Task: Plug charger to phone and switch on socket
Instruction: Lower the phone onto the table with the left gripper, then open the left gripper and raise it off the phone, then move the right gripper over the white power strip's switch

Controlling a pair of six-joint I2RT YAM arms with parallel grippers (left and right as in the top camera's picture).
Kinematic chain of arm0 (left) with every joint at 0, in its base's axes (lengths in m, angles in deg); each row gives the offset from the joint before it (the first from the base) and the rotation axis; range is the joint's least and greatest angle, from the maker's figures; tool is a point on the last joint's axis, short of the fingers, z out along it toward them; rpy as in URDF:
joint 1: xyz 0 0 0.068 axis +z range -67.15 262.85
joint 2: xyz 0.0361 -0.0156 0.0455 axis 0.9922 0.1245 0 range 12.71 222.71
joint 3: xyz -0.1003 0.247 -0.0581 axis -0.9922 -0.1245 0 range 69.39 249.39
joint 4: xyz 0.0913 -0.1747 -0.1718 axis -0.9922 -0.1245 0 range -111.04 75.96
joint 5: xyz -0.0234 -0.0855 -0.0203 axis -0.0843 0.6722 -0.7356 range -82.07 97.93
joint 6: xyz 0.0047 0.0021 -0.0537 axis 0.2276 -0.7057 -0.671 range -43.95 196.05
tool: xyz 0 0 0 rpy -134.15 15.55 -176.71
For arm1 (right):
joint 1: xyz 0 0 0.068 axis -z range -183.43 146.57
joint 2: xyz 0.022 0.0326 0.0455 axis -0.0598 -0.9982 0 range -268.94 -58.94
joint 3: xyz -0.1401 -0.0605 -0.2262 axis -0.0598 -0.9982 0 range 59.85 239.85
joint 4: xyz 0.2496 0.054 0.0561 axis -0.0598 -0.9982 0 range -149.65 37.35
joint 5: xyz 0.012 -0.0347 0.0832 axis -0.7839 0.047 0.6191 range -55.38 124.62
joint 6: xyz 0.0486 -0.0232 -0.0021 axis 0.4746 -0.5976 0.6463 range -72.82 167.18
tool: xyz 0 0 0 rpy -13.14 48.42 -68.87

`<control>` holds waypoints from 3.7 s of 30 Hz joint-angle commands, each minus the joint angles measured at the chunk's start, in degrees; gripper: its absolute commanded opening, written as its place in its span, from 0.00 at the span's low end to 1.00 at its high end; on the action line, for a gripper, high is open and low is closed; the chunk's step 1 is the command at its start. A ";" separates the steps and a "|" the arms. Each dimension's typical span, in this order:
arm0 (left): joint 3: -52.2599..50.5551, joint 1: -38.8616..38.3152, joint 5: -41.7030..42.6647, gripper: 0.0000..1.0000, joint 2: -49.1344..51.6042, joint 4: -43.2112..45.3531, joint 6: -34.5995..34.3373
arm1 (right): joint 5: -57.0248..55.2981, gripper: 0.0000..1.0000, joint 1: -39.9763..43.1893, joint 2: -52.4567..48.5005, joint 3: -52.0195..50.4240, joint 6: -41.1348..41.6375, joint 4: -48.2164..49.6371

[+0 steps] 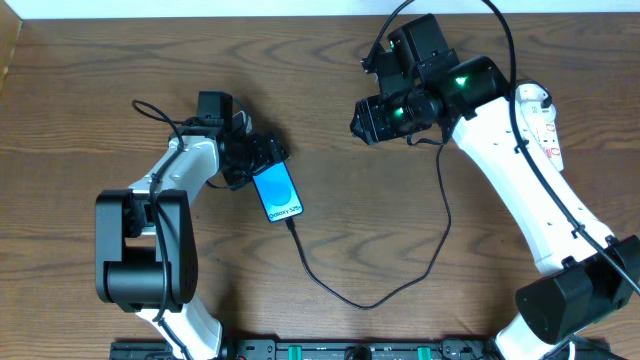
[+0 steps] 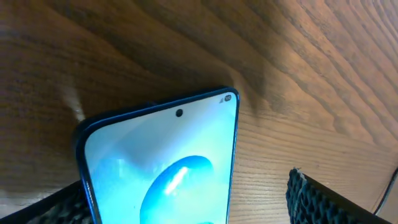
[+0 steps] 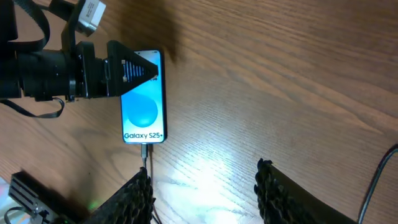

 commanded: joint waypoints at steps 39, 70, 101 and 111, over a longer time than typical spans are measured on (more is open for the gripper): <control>-1.73 7.72 -3.98 0.92 -41.16 -2.84 -0.59 | -0.57 0.50 11.34 1.60 -0.26 -0.87 -1.18; -1.75 7.72 -3.98 0.92 -40.46 -2.86 -0.57 | -3.08 0.19 22.97 1.79 0.09 -0.63 -3.30; -1.75 7.72 -3.98 0.92 -40.46 -2.86 -0.57 | 5.66 0.01 54.80 -22.49 1.16 -1.18 6.62; -1.75 7.72 -3.98 0.92 -40.46 -2.86 -0.57 | 7.85 0.01 54.42 -28.72 1.03 1.81 13.42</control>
